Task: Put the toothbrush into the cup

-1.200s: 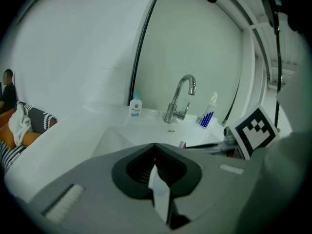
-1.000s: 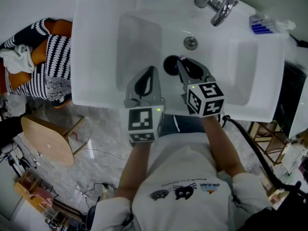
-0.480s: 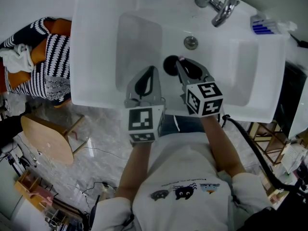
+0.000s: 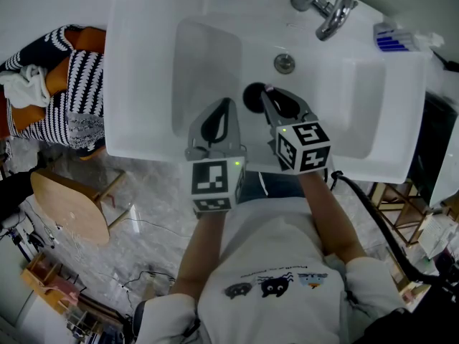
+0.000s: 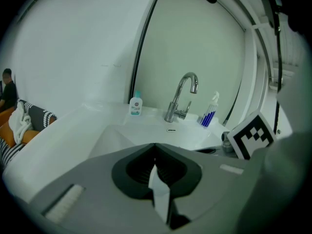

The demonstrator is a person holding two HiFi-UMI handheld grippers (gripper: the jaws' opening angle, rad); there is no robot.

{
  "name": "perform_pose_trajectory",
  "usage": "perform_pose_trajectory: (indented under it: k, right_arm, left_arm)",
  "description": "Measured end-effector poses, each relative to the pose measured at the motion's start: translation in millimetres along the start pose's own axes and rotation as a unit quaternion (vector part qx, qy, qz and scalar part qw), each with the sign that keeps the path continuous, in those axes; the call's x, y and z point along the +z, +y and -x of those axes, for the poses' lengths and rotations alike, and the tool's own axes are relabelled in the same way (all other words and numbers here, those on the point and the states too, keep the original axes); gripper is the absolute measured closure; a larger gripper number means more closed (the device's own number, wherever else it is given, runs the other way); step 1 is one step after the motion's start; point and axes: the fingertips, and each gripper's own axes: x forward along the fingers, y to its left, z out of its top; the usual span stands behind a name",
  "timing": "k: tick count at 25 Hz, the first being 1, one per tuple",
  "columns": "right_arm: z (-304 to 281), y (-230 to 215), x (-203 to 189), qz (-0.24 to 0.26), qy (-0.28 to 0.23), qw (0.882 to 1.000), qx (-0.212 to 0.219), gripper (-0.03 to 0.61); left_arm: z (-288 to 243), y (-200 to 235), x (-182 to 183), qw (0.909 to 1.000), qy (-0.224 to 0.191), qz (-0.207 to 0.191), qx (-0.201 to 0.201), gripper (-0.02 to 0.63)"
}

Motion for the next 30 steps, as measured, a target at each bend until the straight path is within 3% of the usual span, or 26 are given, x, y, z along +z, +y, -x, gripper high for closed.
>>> perform_pose_trajectory:
  k: [30]
  right_arm:
    - [-11.5,-2.4,3.6,0.005,0.006,1.000,0.001,0.526]
  left_arm:
    - [-7.4,7.5,1.2,0.9999,0.004,0.010,0.002,0.614]
